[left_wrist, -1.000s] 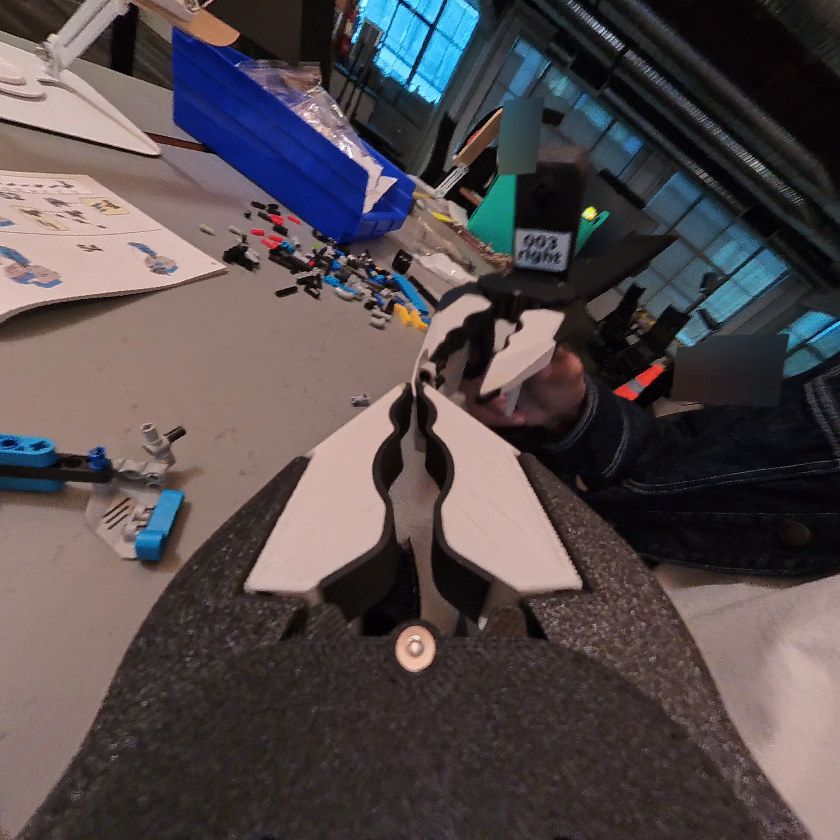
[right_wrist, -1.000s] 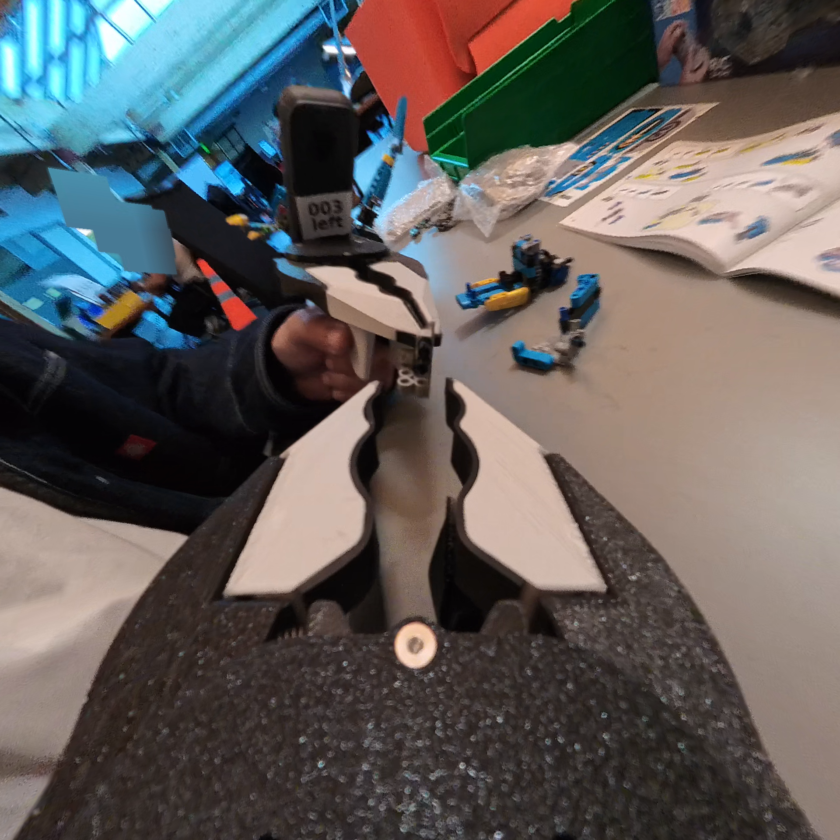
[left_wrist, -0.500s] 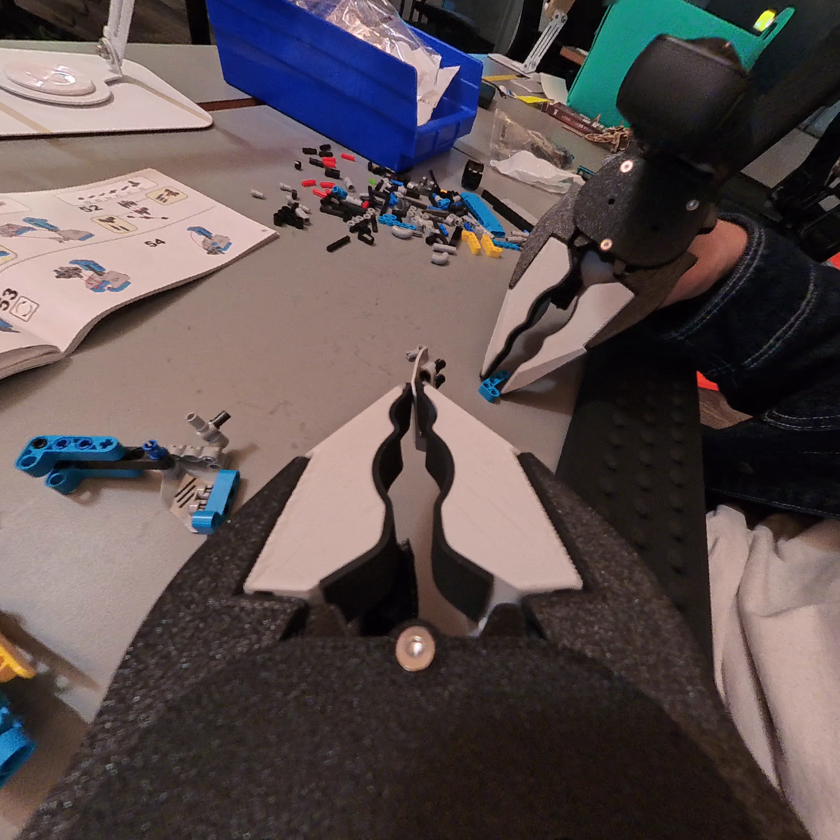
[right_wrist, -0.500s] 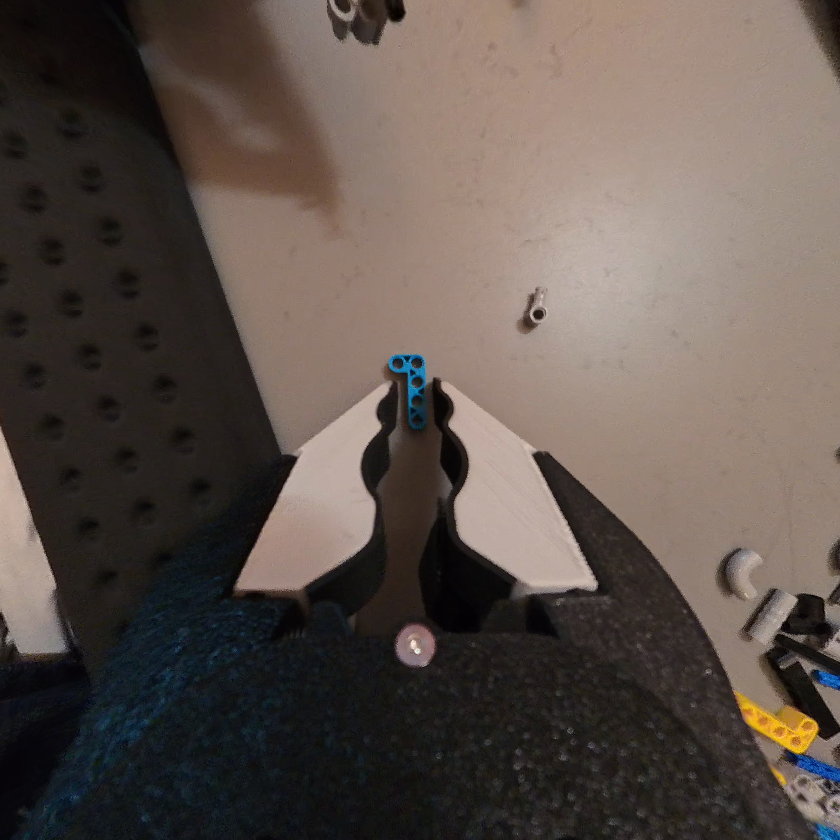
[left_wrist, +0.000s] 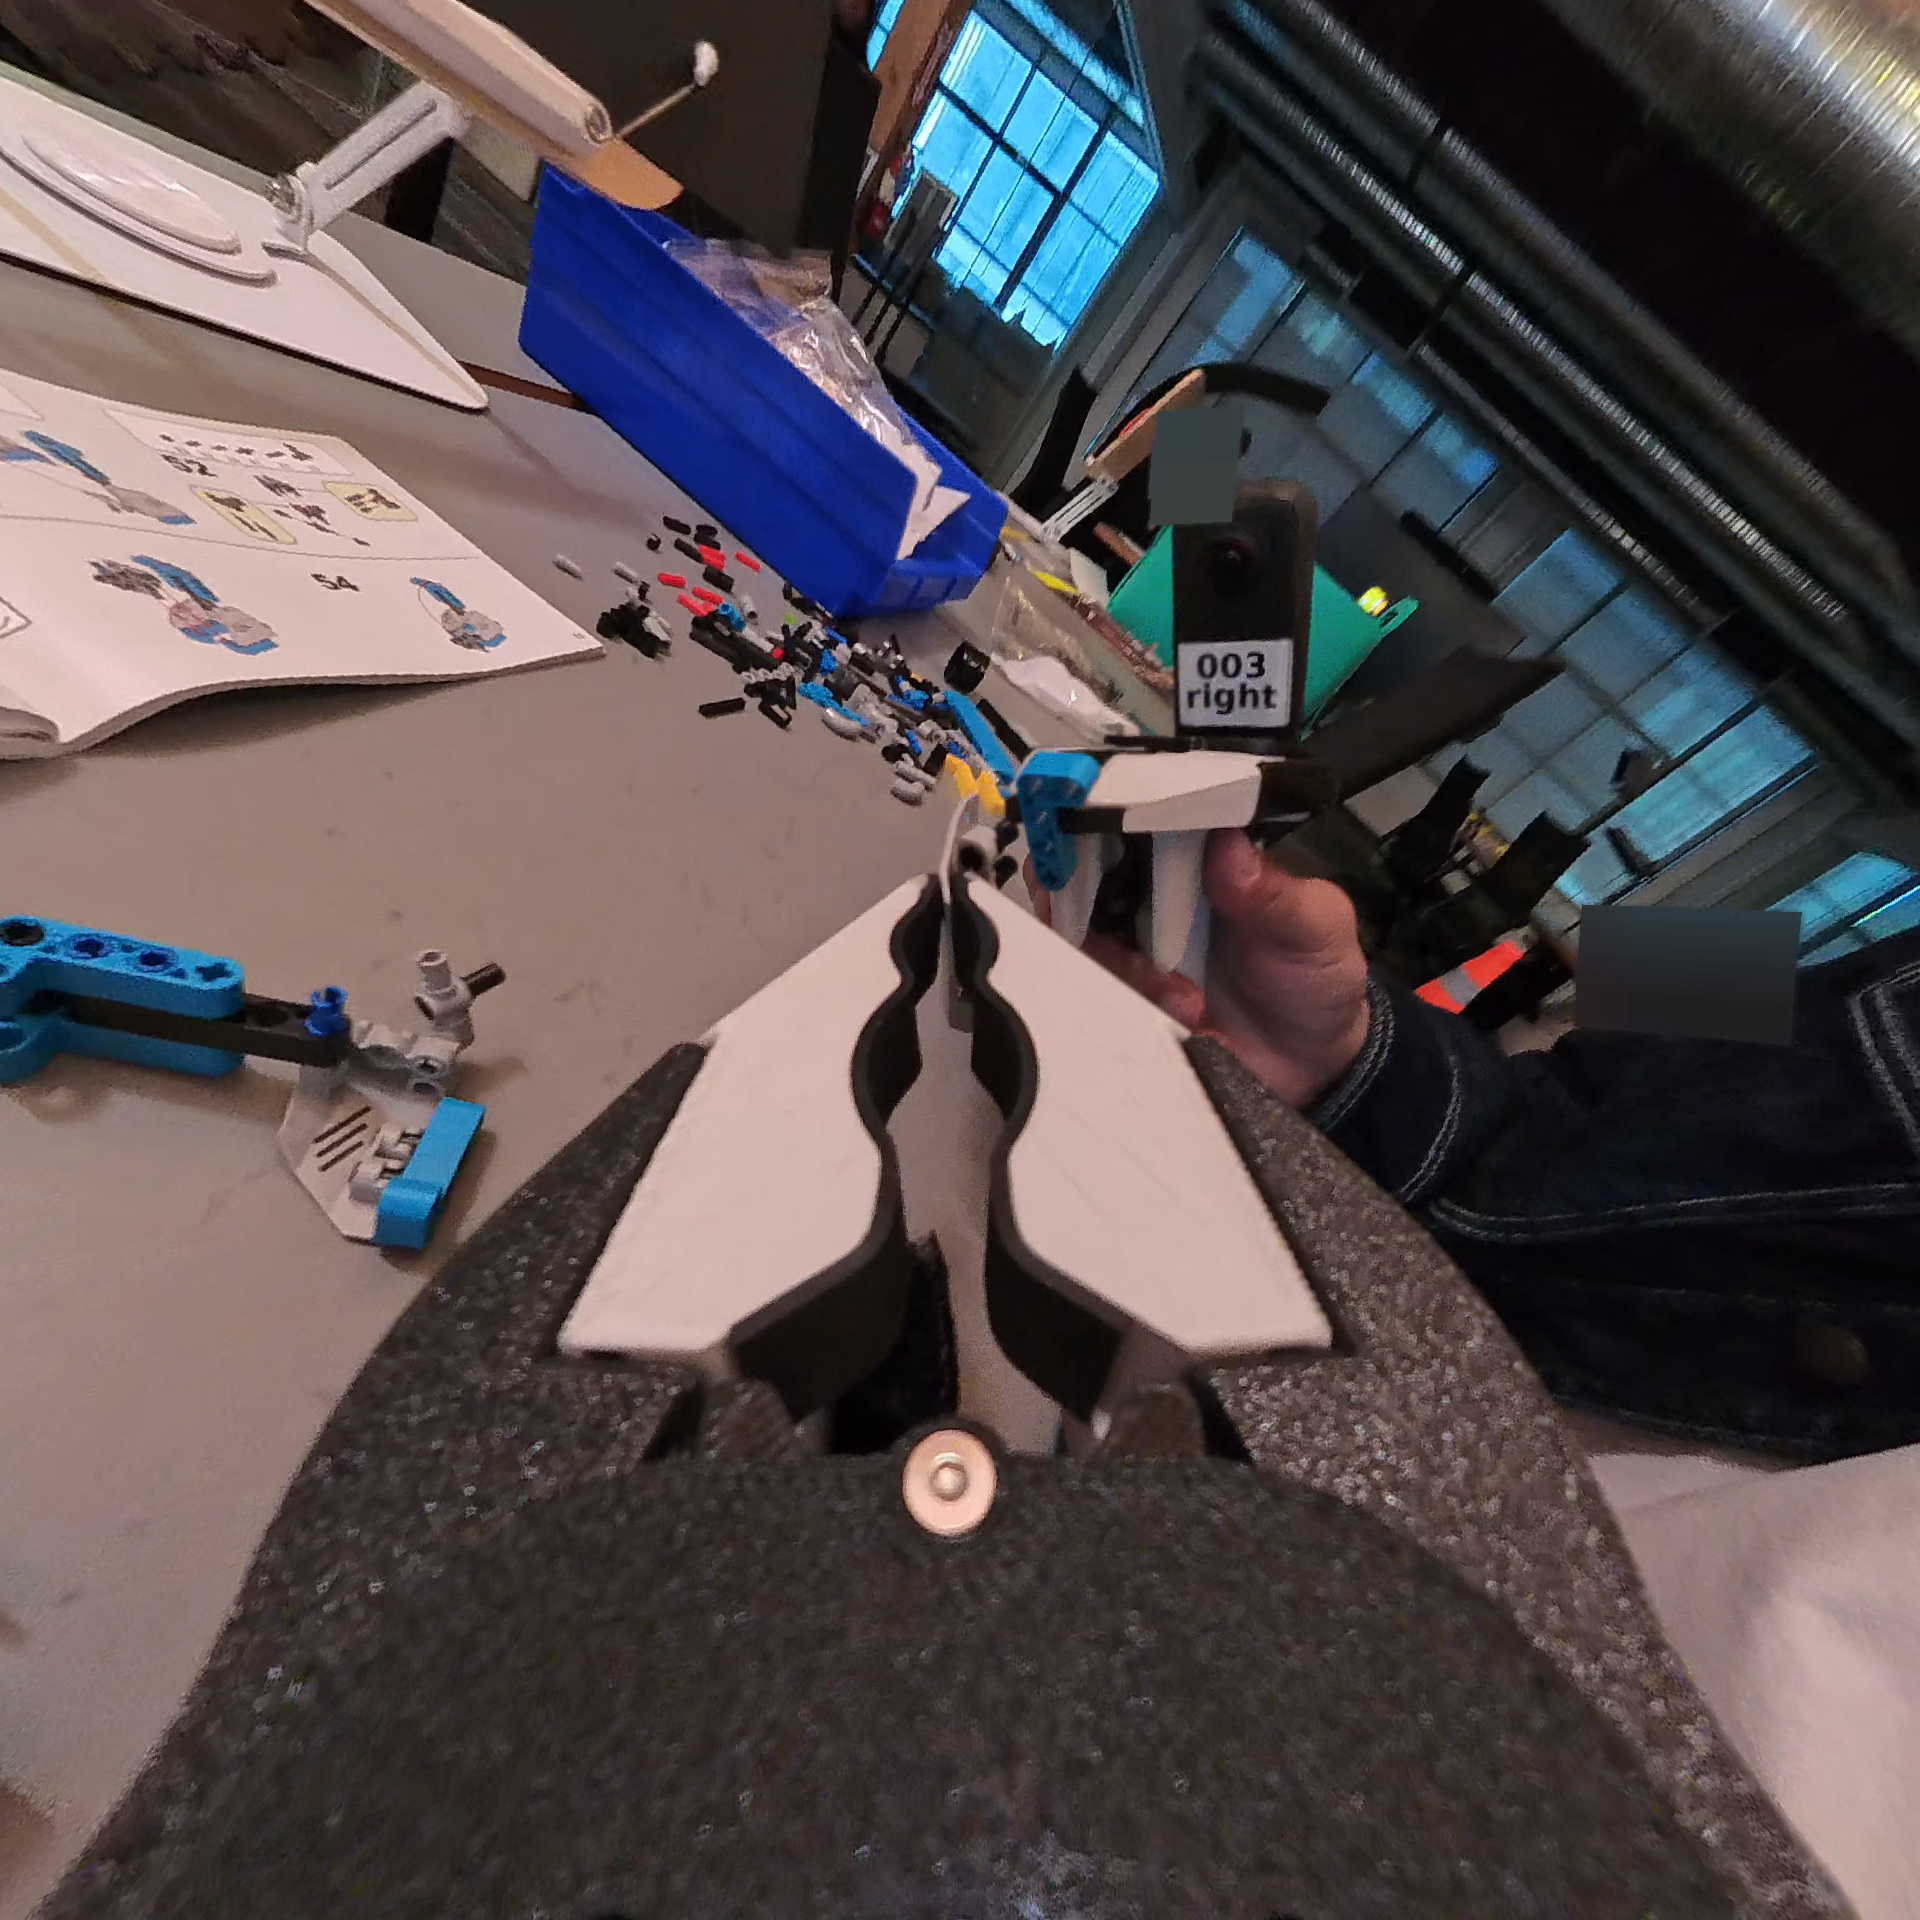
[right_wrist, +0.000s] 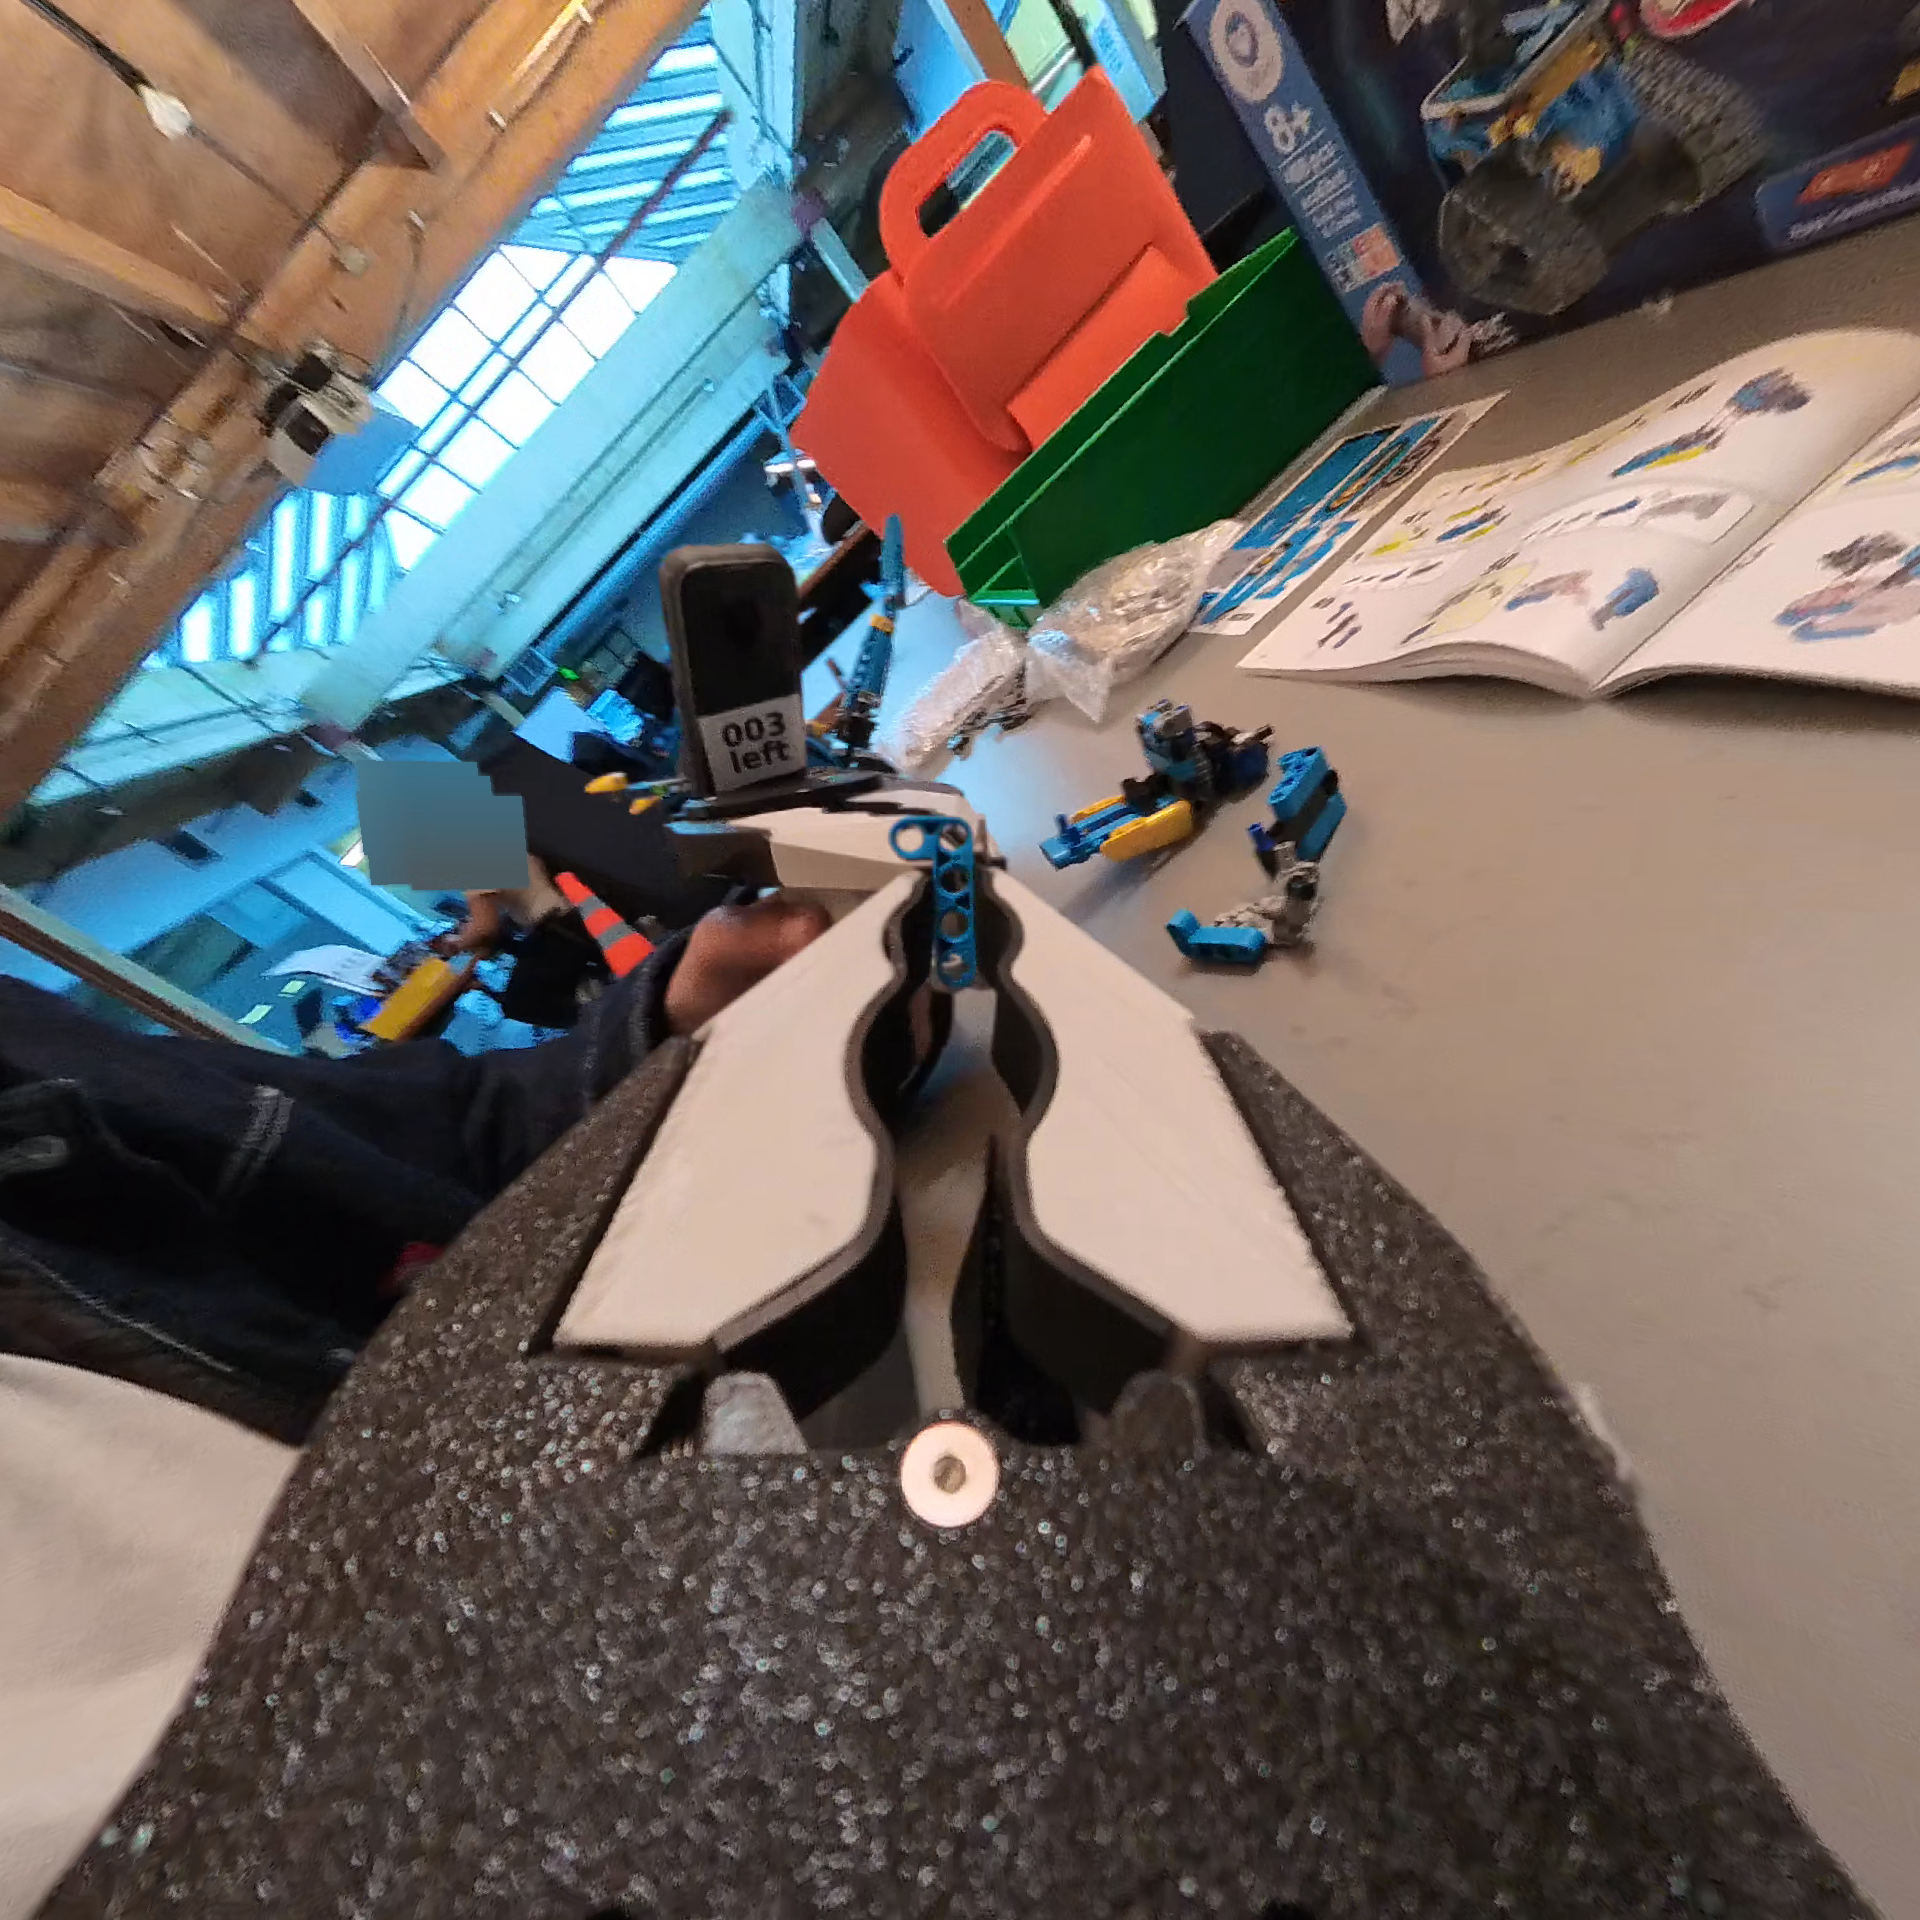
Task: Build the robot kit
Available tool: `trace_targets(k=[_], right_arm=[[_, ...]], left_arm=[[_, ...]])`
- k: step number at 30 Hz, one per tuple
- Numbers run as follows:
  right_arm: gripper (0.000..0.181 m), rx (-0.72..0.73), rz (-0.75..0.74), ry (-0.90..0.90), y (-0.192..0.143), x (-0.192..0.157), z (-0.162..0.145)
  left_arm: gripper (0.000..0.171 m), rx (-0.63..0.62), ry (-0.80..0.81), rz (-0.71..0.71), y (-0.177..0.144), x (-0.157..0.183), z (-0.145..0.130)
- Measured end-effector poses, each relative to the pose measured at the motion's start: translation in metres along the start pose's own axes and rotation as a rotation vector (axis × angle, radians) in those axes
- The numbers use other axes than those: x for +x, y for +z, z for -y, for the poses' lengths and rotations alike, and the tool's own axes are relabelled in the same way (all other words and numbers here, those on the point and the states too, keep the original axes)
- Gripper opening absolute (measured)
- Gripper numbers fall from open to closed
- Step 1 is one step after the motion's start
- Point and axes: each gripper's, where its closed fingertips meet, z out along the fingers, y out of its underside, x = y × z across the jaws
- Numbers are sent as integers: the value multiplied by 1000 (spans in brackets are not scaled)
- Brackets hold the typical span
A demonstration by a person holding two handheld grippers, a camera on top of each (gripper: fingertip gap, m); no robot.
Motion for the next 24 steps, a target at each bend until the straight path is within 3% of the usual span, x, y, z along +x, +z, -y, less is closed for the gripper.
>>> trace_targets(k=[24], right_arm=[[6,3,73,131,9,7,-9]], left_arm=[[1,16,-54,20,1,-5,-1]])
